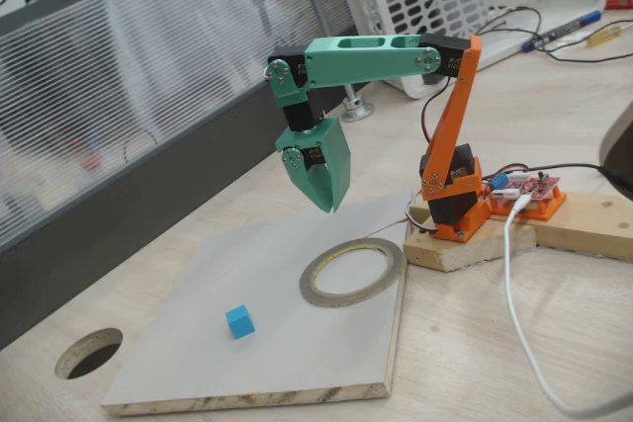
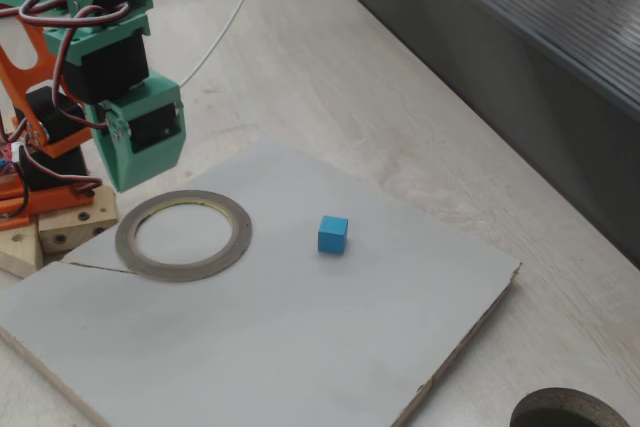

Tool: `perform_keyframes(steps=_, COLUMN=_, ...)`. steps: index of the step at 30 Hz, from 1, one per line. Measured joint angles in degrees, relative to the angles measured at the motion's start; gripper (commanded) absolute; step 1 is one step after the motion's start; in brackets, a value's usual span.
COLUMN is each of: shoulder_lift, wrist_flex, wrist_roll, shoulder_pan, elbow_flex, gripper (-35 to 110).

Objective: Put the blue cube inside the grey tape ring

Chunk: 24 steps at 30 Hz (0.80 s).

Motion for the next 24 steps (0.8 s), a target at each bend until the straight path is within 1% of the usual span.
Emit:
perform_keyframes(steps=4, shoulder_lift=0.0, wrist_flex=-0.09, wrist_roll=0.0, shoulder_pan=-1.76, elbow_flex=-0.44, gripper=5)
perform_keyframes(steps=8, shoulder_lift=0.0, wrist_flex=0.0, wrist_roll=0.0, shoulder_pan=-10.11, elbow_flex=-0.44, gripper=5)
perform_keyframes(steps=10, shoulder_lift=0.0, wrist_flex=0.0, wrist_roll=0.0, shoulder_pan=-16.08, elbow_flex=-0.44, gripper=5)
perform_keyframes(steps=13, shoulder_lift=0.0, wrist_flex=0.0, wrist_roll=0.0, shoulder_pan=-20.83, elbow_flex=-0.44, gripper=5)
perform_keyframes(steps=16, shoulder_lift=0.0, wrist_flex=0.0, wrist_roll=0.0, shoulder_pan=-22.76, elbow_flex=-0.44, gripper=5)
perform_keyframes(steps=24, shoulder_lift=-0.62, wrist_flex=0.0, wrist_roll=0.0, shoulder_pan=-22.94, elbow_flex=-0.53, gripper=5)
